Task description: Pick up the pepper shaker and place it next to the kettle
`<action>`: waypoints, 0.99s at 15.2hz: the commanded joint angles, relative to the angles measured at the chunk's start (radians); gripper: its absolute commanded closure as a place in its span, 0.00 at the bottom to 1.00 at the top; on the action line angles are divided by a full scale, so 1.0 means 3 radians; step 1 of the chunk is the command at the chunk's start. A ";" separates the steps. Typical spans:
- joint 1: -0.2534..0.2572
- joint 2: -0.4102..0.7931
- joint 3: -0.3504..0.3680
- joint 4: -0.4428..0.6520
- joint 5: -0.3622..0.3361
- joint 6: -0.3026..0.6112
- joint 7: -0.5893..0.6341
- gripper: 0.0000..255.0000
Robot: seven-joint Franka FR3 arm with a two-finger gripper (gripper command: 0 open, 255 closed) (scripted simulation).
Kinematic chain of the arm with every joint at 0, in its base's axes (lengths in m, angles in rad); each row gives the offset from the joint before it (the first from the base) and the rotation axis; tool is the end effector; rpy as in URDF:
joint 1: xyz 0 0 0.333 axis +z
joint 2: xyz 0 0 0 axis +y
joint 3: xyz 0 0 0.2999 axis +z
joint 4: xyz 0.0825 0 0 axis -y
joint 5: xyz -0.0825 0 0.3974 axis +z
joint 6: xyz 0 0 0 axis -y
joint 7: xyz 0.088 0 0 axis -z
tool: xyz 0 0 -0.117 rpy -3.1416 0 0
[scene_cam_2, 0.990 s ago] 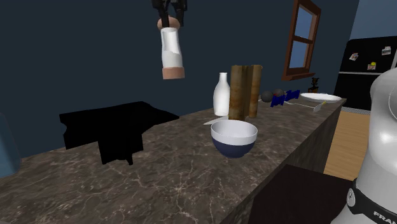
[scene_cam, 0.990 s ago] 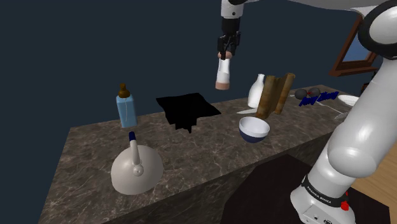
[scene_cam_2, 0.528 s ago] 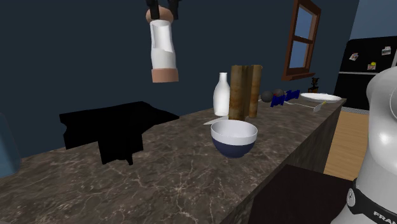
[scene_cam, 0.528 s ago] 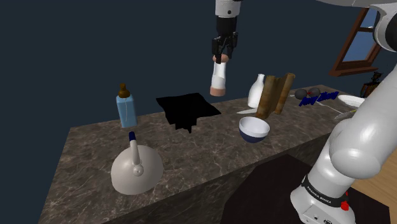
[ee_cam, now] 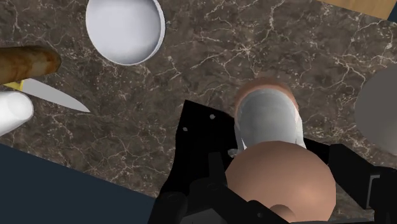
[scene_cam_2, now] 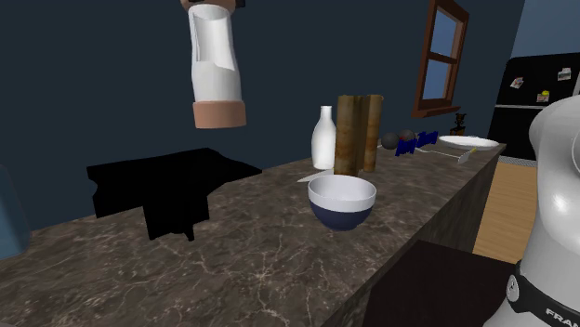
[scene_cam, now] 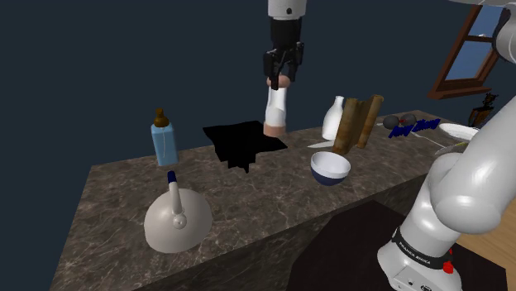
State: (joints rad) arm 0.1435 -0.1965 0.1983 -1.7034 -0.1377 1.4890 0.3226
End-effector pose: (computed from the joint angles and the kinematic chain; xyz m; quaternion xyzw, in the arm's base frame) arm 0.4741 0.1609 0.6321 0.9961 0.0026 0.0184 0.0865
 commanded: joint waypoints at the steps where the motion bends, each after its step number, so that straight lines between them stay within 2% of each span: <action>1: 0.0058 -0.0014 0.0088 -0.0013 0.0023 -0.0024 0.0149 1.00; 8: 0.0288 0.0066 0.0452 0.0118 0.0093 -0.0160 0.0733 1.00; 15: 0.0522 0.0325 0.0813 0.0427 0.0085 -0.0307 0.1326 1.00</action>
State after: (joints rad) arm 0.2900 -0.1130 0.4271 -1.5915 -0.1100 1.4038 0.6939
